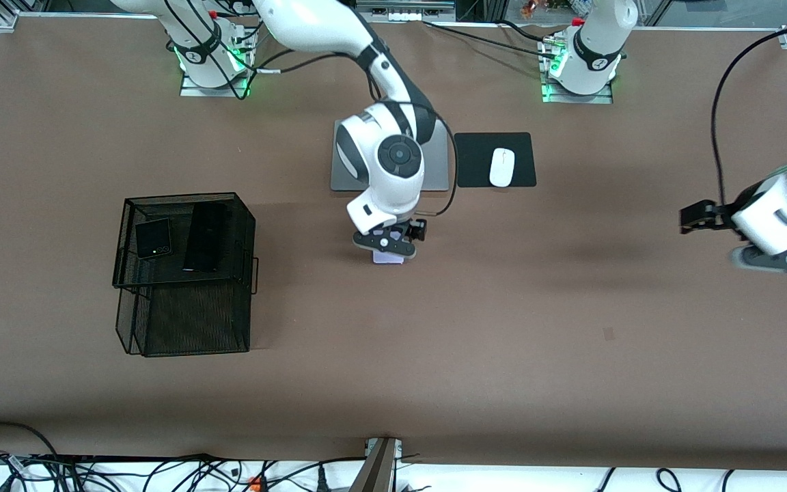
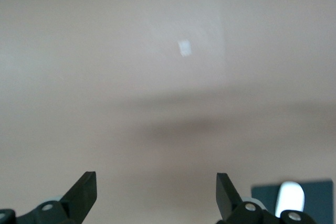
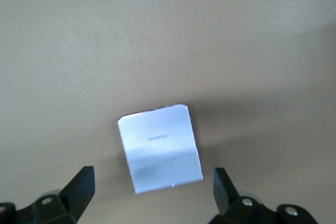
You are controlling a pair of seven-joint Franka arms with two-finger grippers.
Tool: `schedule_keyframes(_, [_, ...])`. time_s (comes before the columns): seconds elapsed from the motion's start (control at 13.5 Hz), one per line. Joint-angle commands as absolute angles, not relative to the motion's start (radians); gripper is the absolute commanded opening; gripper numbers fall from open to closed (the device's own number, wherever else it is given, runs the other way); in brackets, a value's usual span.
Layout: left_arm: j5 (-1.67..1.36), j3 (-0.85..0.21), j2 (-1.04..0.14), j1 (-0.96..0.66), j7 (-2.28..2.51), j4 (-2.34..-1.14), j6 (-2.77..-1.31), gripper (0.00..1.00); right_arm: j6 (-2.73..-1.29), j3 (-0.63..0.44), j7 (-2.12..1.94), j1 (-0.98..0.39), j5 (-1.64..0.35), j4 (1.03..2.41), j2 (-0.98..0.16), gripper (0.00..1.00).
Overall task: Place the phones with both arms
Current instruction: 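Lower the right gripper and grasp the white phone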
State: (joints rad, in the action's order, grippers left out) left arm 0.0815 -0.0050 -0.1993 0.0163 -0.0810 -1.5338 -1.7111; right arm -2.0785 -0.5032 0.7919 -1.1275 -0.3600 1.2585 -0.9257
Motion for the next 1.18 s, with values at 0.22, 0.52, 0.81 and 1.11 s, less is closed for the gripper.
schedule_keyframes(0.22, [0.054,0.035,0.021,-0.014,-0.066,-1.822,-1.862,1.0,-2.172,-0.476,0.628,-1.117,-0.385,1.31,-0.949,1.0])
schedule_keyframes(0.52, [0.054,0.067,0.04,-0.055,-0.066,-1.81,-1.856,1.0,-2.23,-0.474,0.529,-1.115,-0.468,1.357,-0.954,1.0])
schedule_keyframes(0.81, [0.025,0.066,0.028,-0.029,-0.072,-1.81,-1.862,1.0,-2.247,-0.474,0.526,-1.115,-0.471,1.359,-0.969,0.97])
schedule_keyframes(1.11, [-0.002,0.066,0.028,-0.026,-0.066,-1.81,-1.859,1.0,-2.238,-0.476,0.518,-1.115,-0.471,1.35,-0.951,0.05])
